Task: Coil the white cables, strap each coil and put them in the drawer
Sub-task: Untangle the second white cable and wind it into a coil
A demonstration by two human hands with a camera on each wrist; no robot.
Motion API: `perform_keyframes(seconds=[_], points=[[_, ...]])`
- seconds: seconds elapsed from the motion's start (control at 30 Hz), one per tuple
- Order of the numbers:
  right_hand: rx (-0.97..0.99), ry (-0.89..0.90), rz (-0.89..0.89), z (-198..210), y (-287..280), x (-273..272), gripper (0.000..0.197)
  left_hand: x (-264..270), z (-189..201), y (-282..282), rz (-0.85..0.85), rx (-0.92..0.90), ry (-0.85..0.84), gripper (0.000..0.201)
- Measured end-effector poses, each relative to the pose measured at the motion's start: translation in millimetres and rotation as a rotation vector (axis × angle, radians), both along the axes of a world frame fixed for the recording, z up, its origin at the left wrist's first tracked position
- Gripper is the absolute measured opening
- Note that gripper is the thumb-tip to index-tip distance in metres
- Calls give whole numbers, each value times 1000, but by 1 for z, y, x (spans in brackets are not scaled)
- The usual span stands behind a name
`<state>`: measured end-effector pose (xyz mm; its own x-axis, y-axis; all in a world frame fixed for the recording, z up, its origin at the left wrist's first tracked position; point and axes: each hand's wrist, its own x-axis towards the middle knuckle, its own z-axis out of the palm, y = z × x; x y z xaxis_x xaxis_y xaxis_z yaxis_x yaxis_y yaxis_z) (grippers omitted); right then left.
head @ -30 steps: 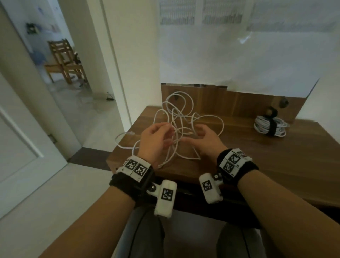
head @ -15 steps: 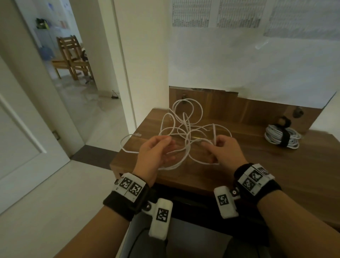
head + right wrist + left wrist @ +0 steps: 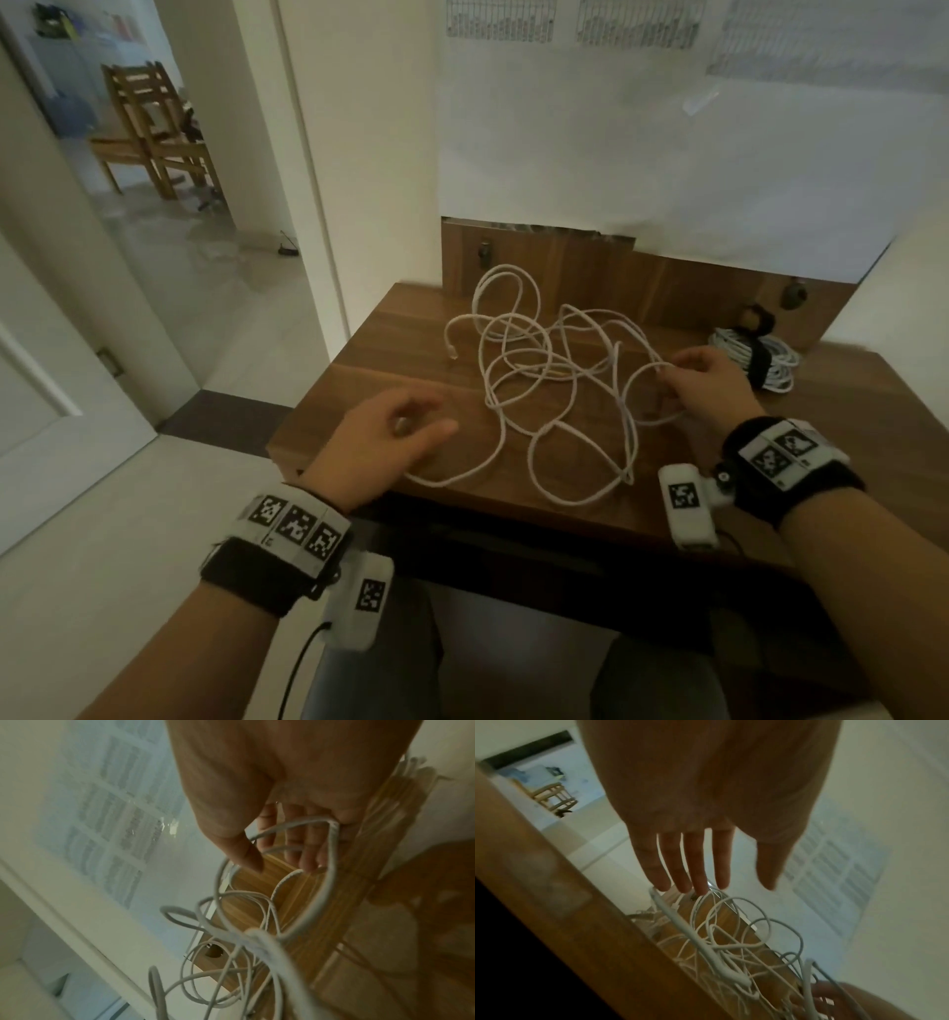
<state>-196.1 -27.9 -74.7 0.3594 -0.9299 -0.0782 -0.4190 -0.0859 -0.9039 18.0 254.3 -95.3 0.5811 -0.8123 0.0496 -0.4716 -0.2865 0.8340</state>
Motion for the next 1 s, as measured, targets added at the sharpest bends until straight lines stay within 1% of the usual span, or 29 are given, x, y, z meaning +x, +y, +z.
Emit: perform_keyframes(seconds=[0.03,0.1,0.17,0.23,0.3,0.4,0.43,0.47,0.5,0.53,0.63,0.7,0.73,0.77,0.8,0.9,0.93,1.0], points=[[-14,17,-1,3,0,-1,24,-5,1,1,-64,47,-16,48],[-94,33,-32,8,0,-3,31,-13,-1,3,-150,124,-62,64],[-180,-12,-45,15,7,-4,30,-18,-7,1,-230,218,-188,71],[-254,-86,-11,25,21,-2,24,-21,-12,-3,-276,286,-333,63],[-303,-162,70,35,39,5,17,-22,-16,-7,-265,287,-395,47],[-301,-165,279,39,67,16,12,-25,-20,-17,-207,211,-376,18],[-309,-146,332,35,73,18,14,-26,-21,-20,-189,184,-359,10],[-345,-119,359,31,78,21,16,-26,-19,-23,-156,155,-342,8],[-396,-85,365,27,80,23,19,-24,-16,-28,-111,127,-335,7],[-438,-57,362,24,81,25,22,-21,-12,-34,-56,95,-332,10],[-479,-18,316,20,75,29,26,-2,17,-60,107,32,-249,42],[-464,-17,273,22,72,30,29,17,34,-82,155,32,-187,56],[-456,-24,257,23,70,31,31,26,38,-94,153,51,-182,60],[-453,-28,245,25,69,31,32,33,40,-106,138,91,-204,60],[-457,-27,238,27,68,31,30,39,40,-116,114,152,-265,56],[-489,-12,260,36,66,31,27,48,48,-137,14,331,-527,31],[-497,-14,265,38,64,30,26,49,53,-139,-8,343,-577,28],[-501,-30,254,43,60,27,26,52,65,-146,-7,243,-601,27]])
